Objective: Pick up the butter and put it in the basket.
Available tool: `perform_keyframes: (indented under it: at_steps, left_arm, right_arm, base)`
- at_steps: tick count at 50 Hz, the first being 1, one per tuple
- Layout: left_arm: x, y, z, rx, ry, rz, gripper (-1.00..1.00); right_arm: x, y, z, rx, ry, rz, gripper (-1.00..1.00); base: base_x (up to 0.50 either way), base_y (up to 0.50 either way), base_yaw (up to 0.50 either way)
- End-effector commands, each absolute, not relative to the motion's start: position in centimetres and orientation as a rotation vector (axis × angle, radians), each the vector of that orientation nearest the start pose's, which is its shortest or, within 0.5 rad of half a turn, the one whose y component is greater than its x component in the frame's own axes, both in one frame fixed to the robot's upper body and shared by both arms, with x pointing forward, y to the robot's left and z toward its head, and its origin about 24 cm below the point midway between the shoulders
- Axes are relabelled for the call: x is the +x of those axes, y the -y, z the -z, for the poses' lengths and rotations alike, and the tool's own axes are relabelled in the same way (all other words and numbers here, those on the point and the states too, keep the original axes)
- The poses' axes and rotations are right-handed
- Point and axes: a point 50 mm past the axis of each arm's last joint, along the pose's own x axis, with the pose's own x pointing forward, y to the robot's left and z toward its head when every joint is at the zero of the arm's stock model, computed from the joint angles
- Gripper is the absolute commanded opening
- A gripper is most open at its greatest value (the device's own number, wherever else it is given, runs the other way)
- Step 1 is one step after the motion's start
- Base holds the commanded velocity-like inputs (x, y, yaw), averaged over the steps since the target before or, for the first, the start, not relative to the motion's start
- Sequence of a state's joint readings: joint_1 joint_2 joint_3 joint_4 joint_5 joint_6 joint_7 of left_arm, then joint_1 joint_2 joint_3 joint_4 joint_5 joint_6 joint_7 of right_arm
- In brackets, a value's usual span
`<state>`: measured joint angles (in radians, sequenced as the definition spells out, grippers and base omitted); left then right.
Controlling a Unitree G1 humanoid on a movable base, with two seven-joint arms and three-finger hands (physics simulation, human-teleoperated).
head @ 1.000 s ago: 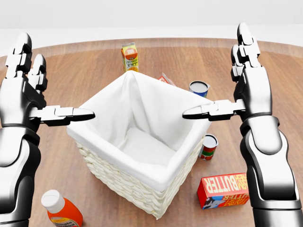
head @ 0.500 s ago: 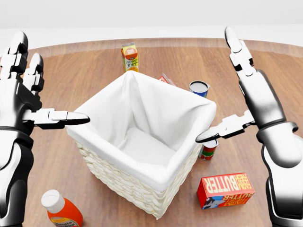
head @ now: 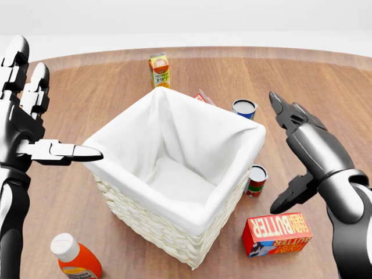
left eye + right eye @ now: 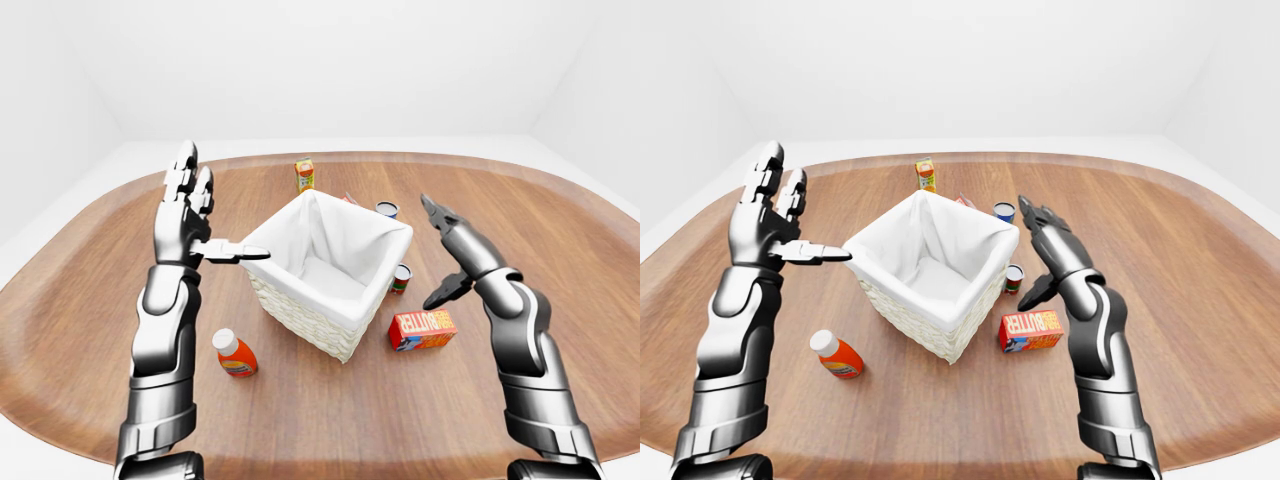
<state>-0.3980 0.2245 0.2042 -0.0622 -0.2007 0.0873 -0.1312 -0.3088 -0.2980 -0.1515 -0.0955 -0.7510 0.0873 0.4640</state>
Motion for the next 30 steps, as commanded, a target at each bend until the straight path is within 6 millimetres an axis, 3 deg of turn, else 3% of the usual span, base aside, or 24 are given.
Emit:
perform_keyframes:
  at_steps: [1, 30]
  left_arm:
    - [30.8, -20.4, -17.1, 0.007, 0.396, 0.051, 1.00]
    - [31.0, -20.5, -16.8, 0.008, 0.382, 0.052, 1.00]
  right_arm:
    - [30.0, 21.7, -12.1, -1.173, -0.092, -0.117, 1.00]
    - [29.2, 22.2, -8.1, -1.452, -0.409, -0.204, 1.00]
  base:
    - [0.00, 0.00, 0.00]
    - [0.00, 0.00, 0.00]
